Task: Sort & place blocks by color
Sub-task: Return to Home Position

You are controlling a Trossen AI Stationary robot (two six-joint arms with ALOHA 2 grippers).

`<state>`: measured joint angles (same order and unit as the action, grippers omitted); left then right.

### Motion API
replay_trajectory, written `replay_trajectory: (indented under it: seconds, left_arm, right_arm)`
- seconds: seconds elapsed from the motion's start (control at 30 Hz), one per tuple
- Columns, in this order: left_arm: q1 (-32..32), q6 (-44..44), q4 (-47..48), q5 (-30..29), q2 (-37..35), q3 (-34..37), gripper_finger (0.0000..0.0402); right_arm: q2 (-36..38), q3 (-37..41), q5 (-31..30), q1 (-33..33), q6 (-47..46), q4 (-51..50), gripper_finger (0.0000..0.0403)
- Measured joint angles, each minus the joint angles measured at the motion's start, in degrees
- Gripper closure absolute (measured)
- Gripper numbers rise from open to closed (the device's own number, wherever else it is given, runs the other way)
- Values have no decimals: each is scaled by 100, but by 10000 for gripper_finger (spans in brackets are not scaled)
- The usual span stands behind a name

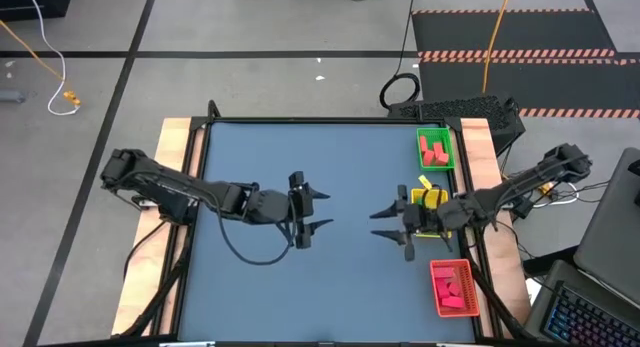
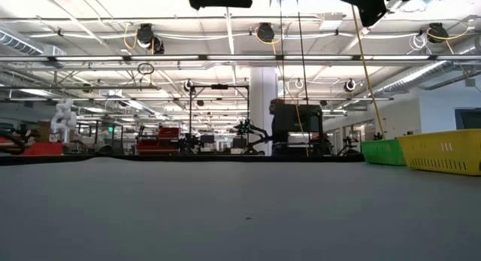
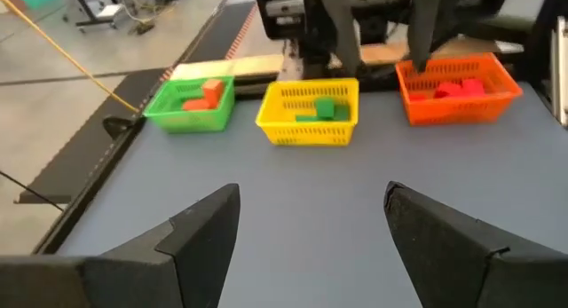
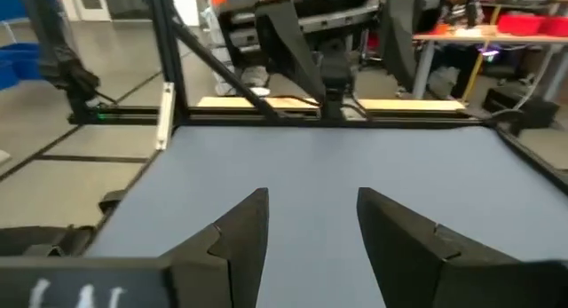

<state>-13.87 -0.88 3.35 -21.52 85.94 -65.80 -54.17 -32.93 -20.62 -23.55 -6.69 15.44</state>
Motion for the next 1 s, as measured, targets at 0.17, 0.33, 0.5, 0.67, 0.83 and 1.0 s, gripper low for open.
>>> replay_trajectory:
  seconds: [0.17,0.33,0.5,0.67,0.83,1.0]
  left_arm:
    - [124,68,-2,5,-16,3,130]
    - [222,137,-481,43,-26,452,173]
    - [391,320,-1182,417,-534,1269,246]
    - [517,400,-1539,680,-1437,2277,336]
    - [561,552,-1749,672,-2585,3330,394]
    - [561,551,-2120,810,-3650,4302,394]
  right_arm:
    - [265,4,83,289,55,-576,263]
    - [563,4,288,404,56,-1209,308]
    - [937,114,288,404,56,-1453,374]
    - [1338,604,281,407,-31,-1352,394]
    - [1954,1236,264,440,-204,-1127,401]
    - [2740,1816,269,510,-29,-814,402]
